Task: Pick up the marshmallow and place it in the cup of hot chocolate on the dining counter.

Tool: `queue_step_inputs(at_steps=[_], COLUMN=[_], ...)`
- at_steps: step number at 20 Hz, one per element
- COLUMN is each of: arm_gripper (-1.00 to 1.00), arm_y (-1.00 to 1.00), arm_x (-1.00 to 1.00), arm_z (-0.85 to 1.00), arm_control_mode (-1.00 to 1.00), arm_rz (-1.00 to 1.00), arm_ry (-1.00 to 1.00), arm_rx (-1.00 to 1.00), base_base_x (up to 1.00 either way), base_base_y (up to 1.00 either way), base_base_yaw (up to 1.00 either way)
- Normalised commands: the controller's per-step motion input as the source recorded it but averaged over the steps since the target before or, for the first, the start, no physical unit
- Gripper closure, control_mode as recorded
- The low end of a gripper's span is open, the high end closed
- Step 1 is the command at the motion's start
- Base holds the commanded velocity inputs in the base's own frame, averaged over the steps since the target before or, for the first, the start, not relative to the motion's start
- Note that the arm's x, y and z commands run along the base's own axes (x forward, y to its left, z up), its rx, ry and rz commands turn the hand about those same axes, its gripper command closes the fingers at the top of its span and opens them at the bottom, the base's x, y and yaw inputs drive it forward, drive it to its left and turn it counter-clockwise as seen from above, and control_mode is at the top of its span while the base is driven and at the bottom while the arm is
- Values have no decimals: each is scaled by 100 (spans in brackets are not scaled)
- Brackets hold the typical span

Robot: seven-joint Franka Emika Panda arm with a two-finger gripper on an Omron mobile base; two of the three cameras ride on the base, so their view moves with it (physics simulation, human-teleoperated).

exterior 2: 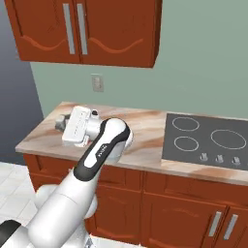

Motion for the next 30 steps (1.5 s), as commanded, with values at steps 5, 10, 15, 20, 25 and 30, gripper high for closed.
queue_step_inputs(at_steps=[5, 10, 15, 20, 25, 30], arm_gripper=[100, 100, 100, 100, 100, 100], arm_y=[0, 0, 0, 0, 0, 0], arm_x=[0, 0, 0, 0, 0, 0], arm_z=[0, 0, 0, 0, 0, 0], arm_control_mode=[100, 100, 100, 100, 100, 100], arm_rz=[0, 0, 0, 0, 0, 0], arm_ry=[0, 0, 0, 0, 0, 0], arm_rx=[0, 0, 0, 0, 0, 0], base_base_x=[-32, 0, 0, 0, 0, 0], base_base_y=[72, 0, 0, 0, 0, 0], base_base_yaw=[62, 100, 100, 100, 100, 100])
